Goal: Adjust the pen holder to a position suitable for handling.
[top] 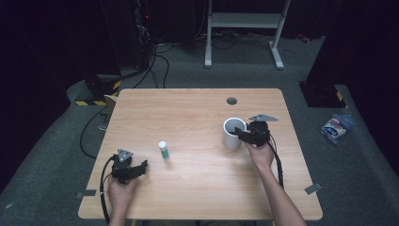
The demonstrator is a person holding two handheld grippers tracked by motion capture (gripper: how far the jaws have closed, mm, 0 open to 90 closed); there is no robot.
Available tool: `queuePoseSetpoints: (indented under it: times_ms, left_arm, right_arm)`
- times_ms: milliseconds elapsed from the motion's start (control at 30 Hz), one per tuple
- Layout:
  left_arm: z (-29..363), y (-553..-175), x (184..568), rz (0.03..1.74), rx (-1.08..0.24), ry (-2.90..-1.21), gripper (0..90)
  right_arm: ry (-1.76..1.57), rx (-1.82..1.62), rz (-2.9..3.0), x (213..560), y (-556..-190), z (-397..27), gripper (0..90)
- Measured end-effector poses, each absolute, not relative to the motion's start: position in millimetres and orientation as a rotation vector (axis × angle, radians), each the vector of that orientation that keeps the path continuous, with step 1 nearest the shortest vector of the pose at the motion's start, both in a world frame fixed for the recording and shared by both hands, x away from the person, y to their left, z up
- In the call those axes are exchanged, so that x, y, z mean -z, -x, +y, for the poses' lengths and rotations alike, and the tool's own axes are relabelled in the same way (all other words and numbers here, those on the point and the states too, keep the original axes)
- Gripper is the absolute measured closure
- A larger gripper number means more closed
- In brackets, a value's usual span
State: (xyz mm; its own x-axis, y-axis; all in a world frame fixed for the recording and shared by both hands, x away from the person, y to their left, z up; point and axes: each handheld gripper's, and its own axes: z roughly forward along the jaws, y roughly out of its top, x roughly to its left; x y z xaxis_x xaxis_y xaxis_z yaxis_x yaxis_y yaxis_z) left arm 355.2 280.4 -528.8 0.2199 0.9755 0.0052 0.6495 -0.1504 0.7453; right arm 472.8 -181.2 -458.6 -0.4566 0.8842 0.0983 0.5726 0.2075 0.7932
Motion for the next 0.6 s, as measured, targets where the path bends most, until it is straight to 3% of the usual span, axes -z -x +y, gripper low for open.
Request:
queuePoseSetpoints:
  times_ms: [600]
  left_arm:
    - [280.3,-355.3,528.8,1.5,-0.677,-1.877,26.2]
  right_arm:
    - [-1.298,-1.178,2.152,461.2,-448.3,-167.4,47.8]
